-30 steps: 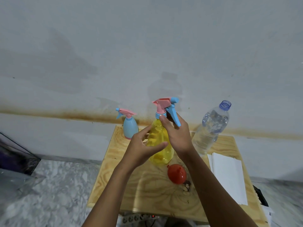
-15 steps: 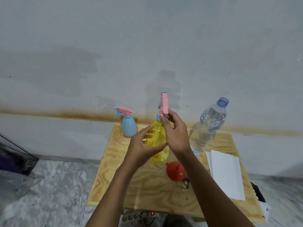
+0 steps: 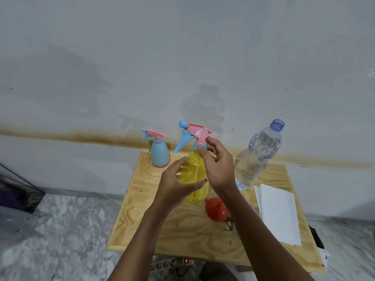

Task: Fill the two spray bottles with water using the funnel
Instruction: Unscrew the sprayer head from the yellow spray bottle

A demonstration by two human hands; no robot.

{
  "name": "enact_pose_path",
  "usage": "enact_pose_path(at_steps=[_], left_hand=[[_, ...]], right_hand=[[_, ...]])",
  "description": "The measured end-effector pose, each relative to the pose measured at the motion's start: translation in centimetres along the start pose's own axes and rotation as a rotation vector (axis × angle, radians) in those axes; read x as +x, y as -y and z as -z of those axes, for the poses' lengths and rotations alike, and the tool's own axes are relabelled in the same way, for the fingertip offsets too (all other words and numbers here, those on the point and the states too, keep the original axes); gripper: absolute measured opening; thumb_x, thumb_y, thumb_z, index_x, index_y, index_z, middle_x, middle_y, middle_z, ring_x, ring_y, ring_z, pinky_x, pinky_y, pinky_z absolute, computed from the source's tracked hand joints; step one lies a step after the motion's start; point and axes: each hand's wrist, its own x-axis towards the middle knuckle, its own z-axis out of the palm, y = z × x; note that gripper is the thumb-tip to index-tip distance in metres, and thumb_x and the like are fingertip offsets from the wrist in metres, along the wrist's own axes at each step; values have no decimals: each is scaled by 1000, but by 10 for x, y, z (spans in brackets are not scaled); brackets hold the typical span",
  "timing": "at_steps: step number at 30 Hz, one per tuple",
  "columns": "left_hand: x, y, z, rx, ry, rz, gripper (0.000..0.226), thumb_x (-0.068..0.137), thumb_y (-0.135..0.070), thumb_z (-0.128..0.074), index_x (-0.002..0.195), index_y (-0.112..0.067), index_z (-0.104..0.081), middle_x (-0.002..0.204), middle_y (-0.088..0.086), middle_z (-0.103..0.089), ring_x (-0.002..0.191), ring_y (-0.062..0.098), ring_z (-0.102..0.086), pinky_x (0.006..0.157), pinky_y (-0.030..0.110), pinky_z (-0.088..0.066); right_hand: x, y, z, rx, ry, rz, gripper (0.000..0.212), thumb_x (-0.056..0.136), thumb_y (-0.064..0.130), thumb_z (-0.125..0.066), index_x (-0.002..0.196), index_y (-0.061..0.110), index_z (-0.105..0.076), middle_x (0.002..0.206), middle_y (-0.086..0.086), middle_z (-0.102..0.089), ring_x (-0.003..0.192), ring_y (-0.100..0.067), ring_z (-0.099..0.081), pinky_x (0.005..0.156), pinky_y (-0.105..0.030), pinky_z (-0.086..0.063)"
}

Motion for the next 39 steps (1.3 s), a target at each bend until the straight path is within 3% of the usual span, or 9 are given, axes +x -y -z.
enact_pose_path(at_steps=[3, 5, 10, 15, 23, 27, 32, 36, 39], left_hand=[[0, 4, -2, -3, -4, 26, 55, 65, -25, -92, 102, -43, -55, 101, -19, -63, 101, -1, -60, 85, 27, -56], [-1, 5, -3, 0, -4, 25, 53, 67, -23, -91, 98, -45, -54, 96, -20, -63, 95, -7, -59, 78, 19, -55], [0, 14, -2, -5, 29, 64, 67, 66, -36, -90, 122, -38, -52, 112, -19, -61, 108, 5, -57, 83, 23, -56], [-1, 31, -6, 54, 53, 58, 75, 64, -43, -88, 129, -29, -52, 118, -11, -63, 112, 11, -59, 87, 31, -59], [-3, 51, -23, 144, 66, -17, 75, 62, -40, -86, 127, -21, -53, 113, -5, -63, 104, 13, -58, 83, 23, -53], [-4, 58, -30, 107, 109, 8, 72, 64, -27, -88, 126, -19, -52, 112, -4, -62, 102, 13, -59, 73, 8, -48], [-5, 70, -37, 99, 134, 39, 72, 63, -25, -88, 124, -25, -50, 112, -7, -61, 102, 9, -59, 79, 19, -52], [-5, 83, -40, 139, 136, 69, 74, 67, -14, -89, 125, -27, -44, 116, -5, -59, 101, 0, -55, 78, 5, -43], [-6, 95, -43, 152, 137, 102, 78, 69, -13, -88, 127, -31, -41, 119, -7, -57, 101, 6, -55, 76, 4, -43]], right_hand=[[-2, -1, -3, -30, 12, 29, 23, 90, 23, -70, 112, 27, -64, 108, 10, -69, 100, 4, -60, 92, -31, -52], [-1, -2, -3, -56, 11, 52, 25, 87, 19, -72, 107, 32, -63, 108, 7, -67, 97, 8, -58, 87, -21, -48], [2, -4, 2, -6, 32, 37, 25, 90, 23, -70, 114, 16, -68, 96, 5, -72, 89, -9, -67, 80, -26, -54], [6, 4, 13, 20, 66, 46, 16, 95, 26, -61, 107, 16, -63, 92, 11, -70, 85, 5, -67, 73, -9, -49], [12, 3, 22, 88, 71, 29, 8, 97, 23, -58, 100, 29, -64, 102, -6, -73, 94, -21, -71, 86, -30, -58], [14, 3, 25, 119, 52, 28, 9, 97, 21, -58, 101, 28, -63, 98, -1, -71, 95, -22, -71, 84, -30, -59], [16, -4, 31, 145, 31, 27, 14, 101, 24, -51, 102, 31, -64, 101, 3, -72, 96, -21, -70, 85, -36, -58], [23, 2, 40, 175, -64, 103, 17, 103, 21, -47, 109, 27, -62, 105, 0, -70, 96, -20, -68, 83, -37, -57], [35, 11, 55, 190, -133, 138, 15, 103, 22, -49, 108, 23, -63, 102, 2, -69, 89, -11, -65, 76, -31, -54]])
